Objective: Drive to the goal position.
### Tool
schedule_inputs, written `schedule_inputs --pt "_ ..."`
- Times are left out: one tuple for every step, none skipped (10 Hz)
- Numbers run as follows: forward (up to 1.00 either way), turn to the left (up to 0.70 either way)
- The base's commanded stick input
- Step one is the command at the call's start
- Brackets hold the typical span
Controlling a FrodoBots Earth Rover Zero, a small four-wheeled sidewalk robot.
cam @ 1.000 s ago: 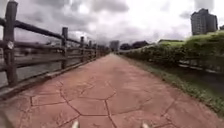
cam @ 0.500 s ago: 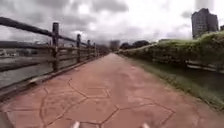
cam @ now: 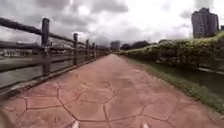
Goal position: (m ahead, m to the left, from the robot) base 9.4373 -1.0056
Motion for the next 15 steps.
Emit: schedule_inputs --pt "1.0 0.0" --pt "1.0 0.0" --pt "1.0 0.0" --pt "1.0 0.0" --pt "1.0 0.0" --pt "1.0 0.0" --pt "1.0 0.0" --pt "1.0 0.0" --pt "1.0 0.0" --pt "1.0 0.0" --pt "1.0 0.0" --pt "1.0 0.0" --pt "1.0 0.0" --pt "1.0 0.0" --pt "1.0 0.0"
